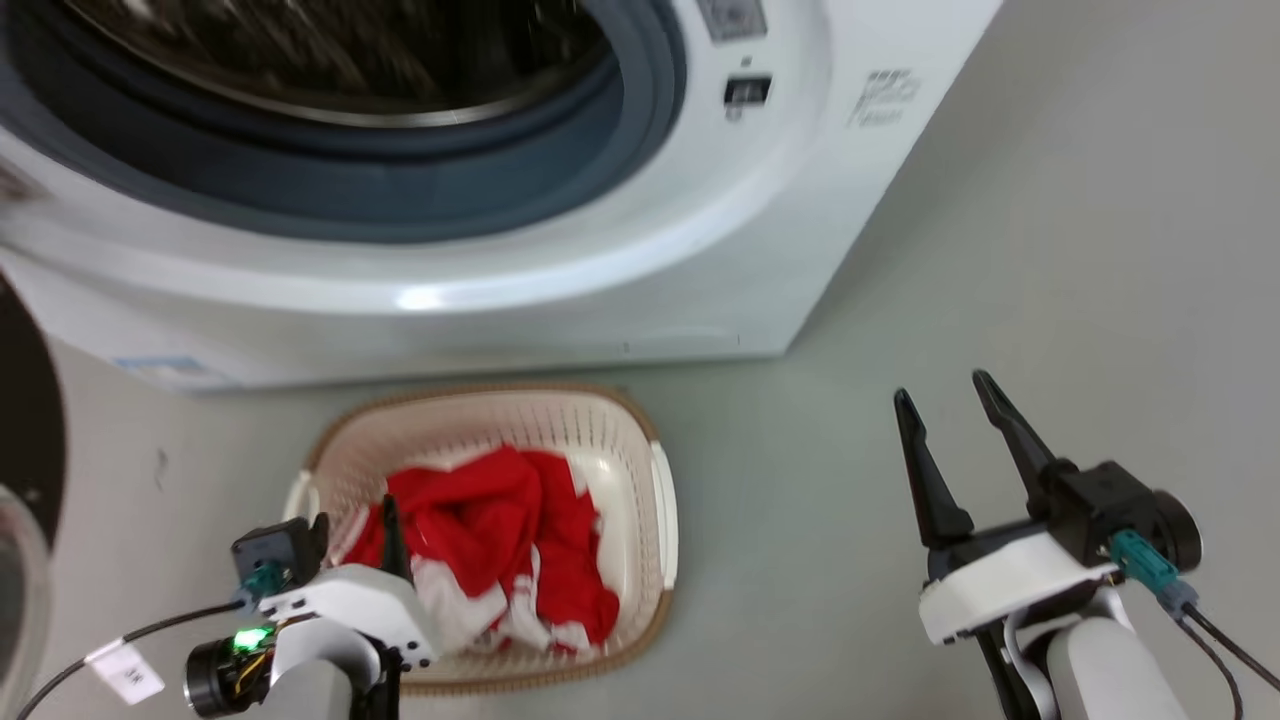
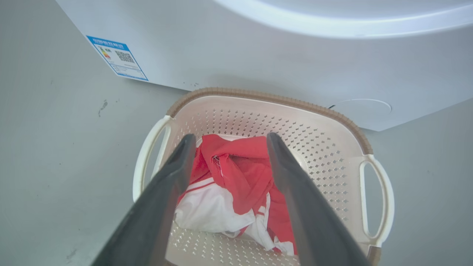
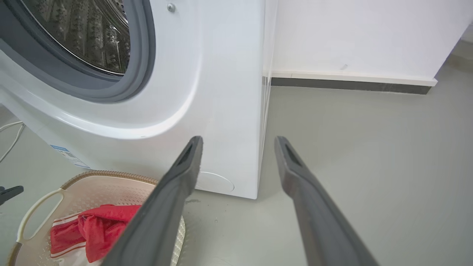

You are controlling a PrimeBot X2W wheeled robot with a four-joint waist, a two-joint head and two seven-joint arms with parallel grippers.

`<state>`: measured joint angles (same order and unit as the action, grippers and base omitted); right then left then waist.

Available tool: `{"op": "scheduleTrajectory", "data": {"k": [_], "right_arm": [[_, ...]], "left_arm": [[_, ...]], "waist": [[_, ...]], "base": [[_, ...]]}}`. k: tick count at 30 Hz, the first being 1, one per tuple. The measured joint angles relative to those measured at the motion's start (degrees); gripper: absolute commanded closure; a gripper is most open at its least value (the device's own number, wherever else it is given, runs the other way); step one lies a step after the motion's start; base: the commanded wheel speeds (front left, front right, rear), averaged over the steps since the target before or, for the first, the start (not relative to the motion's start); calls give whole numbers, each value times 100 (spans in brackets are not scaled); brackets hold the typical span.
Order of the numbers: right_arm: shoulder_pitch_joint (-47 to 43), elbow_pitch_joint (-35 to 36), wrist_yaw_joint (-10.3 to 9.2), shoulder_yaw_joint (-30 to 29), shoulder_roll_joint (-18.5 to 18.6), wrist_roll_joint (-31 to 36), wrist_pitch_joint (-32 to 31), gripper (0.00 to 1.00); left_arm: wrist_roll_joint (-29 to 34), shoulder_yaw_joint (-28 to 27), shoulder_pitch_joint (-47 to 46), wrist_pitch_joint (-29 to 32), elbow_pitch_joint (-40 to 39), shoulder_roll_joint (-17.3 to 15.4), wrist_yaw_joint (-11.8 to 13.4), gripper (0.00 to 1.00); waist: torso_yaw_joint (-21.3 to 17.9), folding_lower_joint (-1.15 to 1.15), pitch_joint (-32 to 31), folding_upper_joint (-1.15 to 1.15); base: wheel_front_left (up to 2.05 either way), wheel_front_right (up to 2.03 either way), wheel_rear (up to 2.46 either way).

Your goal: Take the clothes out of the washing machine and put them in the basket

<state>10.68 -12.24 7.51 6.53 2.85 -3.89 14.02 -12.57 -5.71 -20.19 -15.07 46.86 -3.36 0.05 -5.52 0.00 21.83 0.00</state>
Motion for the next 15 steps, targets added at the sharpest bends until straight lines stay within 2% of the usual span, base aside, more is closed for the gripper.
{"op": "scheduleTrajectory", "data": {"k": [7,15], "right_arm": [[-340,126,0,-207,1,82,-148,0],[-726,393,0,-422,1,208,-348,0]], "left_arm": [[180,-41,549,0,-1018,36,-3,0],[309,168,1029,0,-2409,43,20,0]], "waist": [[89,-1,-958,0],[225,-1,-1724,0]], "base": [[0,0,0],[0,0,0]]}}
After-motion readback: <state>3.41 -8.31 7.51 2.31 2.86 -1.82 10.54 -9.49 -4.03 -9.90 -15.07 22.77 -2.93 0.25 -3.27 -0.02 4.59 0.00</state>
